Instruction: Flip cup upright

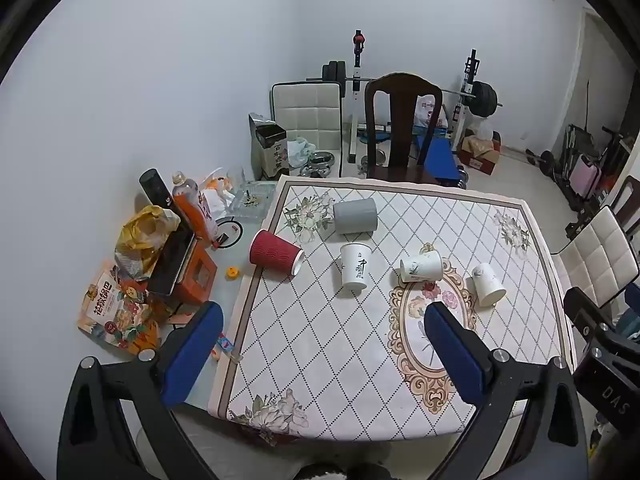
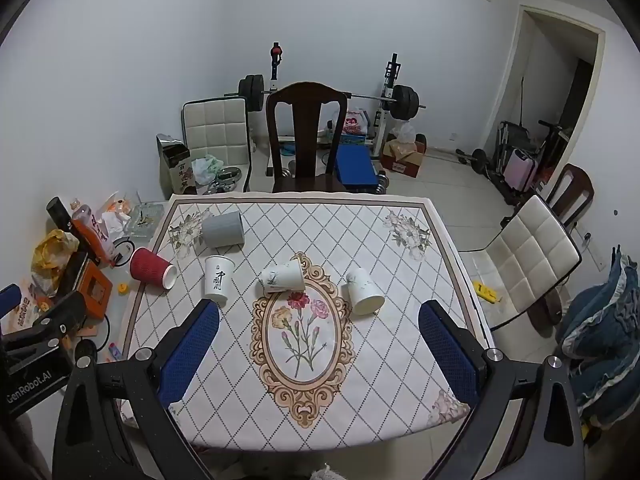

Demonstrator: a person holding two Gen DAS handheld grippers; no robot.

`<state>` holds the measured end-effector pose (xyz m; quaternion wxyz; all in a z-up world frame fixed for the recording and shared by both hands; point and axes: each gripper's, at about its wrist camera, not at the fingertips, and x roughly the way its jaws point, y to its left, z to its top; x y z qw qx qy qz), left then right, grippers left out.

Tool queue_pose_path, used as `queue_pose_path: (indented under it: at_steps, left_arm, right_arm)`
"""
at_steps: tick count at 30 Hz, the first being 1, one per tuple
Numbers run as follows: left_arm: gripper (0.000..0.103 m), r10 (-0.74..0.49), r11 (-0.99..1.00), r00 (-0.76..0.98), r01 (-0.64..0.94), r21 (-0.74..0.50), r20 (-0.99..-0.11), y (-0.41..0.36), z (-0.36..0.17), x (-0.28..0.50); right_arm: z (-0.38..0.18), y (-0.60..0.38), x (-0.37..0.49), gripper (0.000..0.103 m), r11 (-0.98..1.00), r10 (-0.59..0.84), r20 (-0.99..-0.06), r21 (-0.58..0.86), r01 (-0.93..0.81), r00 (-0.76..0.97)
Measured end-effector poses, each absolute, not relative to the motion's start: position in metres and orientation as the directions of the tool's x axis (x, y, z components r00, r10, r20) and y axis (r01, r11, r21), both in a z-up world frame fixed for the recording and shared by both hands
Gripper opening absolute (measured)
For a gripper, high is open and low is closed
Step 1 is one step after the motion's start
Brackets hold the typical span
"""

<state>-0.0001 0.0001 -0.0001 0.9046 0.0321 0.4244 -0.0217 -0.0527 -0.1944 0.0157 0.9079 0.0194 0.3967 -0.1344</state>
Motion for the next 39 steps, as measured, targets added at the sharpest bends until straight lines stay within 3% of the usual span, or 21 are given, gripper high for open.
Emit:
queue_pose_path:
  at_steps: [39]
  left_arm:
    - [0.103, -0.031, 0.995, 0.662, 0.088, 0.037, -0.749, -0.014, 0.019, 0.002]
  right_arm:
    - [0.027, -0.2, -0.056, 0.101, 0.96, -0.244, -0.712, -0.081, 0.269, 0.658]
